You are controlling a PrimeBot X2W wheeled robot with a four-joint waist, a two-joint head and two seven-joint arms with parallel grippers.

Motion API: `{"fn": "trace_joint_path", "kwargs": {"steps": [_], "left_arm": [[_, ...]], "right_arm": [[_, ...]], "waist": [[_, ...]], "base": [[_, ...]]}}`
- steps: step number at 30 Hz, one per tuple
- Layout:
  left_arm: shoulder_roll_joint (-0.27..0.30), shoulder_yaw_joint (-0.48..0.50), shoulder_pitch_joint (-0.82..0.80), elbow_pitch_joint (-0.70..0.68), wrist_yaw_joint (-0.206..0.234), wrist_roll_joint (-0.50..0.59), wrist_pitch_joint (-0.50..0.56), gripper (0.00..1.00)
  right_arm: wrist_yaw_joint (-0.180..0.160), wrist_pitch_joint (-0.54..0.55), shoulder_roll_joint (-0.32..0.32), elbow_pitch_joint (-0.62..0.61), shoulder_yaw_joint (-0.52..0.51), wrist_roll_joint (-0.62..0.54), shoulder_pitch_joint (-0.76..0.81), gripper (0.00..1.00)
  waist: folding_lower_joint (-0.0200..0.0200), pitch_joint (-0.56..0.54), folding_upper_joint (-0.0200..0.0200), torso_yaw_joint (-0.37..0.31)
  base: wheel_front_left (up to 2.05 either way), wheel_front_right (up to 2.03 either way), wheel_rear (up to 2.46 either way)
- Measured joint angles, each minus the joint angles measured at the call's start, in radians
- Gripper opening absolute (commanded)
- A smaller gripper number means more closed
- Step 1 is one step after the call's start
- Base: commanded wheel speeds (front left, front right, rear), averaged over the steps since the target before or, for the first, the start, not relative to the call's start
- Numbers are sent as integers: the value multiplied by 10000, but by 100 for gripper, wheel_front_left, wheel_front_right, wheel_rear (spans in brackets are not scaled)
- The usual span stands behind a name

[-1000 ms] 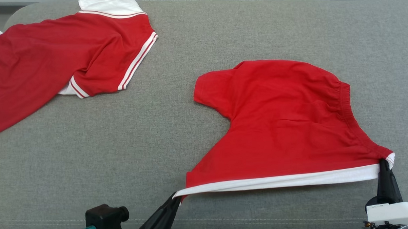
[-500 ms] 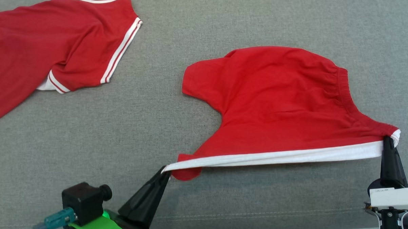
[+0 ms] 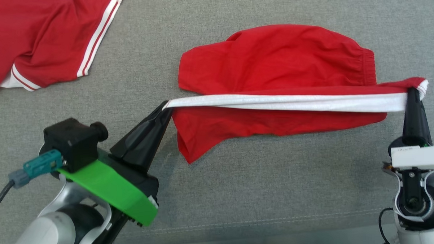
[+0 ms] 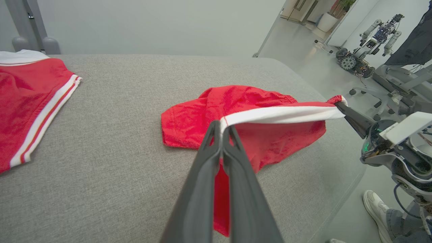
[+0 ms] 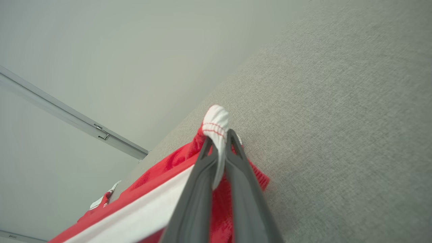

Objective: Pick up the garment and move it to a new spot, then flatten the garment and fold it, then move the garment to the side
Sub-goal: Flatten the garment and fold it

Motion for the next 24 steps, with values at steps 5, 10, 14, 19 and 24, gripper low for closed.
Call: {"fn": "trace_joint_path", "kwargs": {"steps": [5,10,14,19,24], "left_arm": [[-90,-207,-1233,798,-25,42,403,0],[-602,-558,-2664,1605,-228,305,579,0],[-928,-696,-3480,2090,-291,495,667,0],[-1175,-802,-4194,2794,-372,512,851,0],[-1453,-922,-4902,3448,-456,531,1028,0]], "right_arm": [[-86,282,675,639,-10,169,-1212,0],[-86,384,848,1400,-407,268,-2028,0],[-88,454,832,1845,-487,182,-2648,0],[-96,527,802,2355,-529,-205,-3424,0],[-96,719,784,2744,-558,-504,-4125,0]], "waist": [[0,393,0,-34],[0,675,0,60],[0,821,0,200],[0,1000,0,286],[0,1190,0,348]], "base": [[0,0,0],[0,0,0],[0,0,0],[0,0,0],[0,0,0]]}}
